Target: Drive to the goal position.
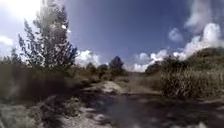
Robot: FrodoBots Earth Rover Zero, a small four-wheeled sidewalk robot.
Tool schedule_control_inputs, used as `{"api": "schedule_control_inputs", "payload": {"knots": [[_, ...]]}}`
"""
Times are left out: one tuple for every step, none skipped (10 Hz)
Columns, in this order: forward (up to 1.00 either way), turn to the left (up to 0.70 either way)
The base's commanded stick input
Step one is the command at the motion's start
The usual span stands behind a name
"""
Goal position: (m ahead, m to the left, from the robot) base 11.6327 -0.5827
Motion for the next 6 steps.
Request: {"api": "schedule_control_inputs", "payload": {"knots": [[0.45,0.0],[0.45,0.0],[0.45,0.0],[0.45,0.0],[0.45,0.0],[0.45,0.0]]}}
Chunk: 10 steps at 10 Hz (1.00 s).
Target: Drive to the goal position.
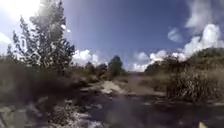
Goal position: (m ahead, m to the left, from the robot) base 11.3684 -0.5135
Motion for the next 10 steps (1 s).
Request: {"api": "schedule_control_inputs", "payload": {"knots": [[0.45,0.0],[0.45,0.0],[0.45,0.0],[0.45,0.0],[0.45,0.0],[0.45,0.0],[0.45,0.0],[0.45,0.0],[0.45,0.0],[0.45,0.0]]}}
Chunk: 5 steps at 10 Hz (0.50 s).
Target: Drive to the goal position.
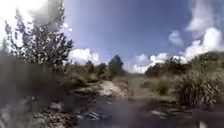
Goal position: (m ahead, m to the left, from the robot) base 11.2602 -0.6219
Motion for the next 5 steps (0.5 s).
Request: {"api": "schedule_control_inputs", "payload": {"knots": [[0.45,0.0],[0.45,0.0],[0.45,0.0],[0.45,0.0],[0.45,0.0]]}}
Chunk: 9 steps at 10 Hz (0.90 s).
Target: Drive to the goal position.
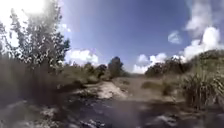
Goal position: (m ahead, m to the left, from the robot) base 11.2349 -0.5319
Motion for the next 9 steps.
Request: {"api": "schedule_control_inputs", "payload": {"knots": [[0.45,0.0],[0.45,0.0],[0.45,0.0],[0.45,0.0],[0.45,0.0],[0.45,0.0],[0.45,0.0],[0.45,0.06],[0.45,0.21]]}}
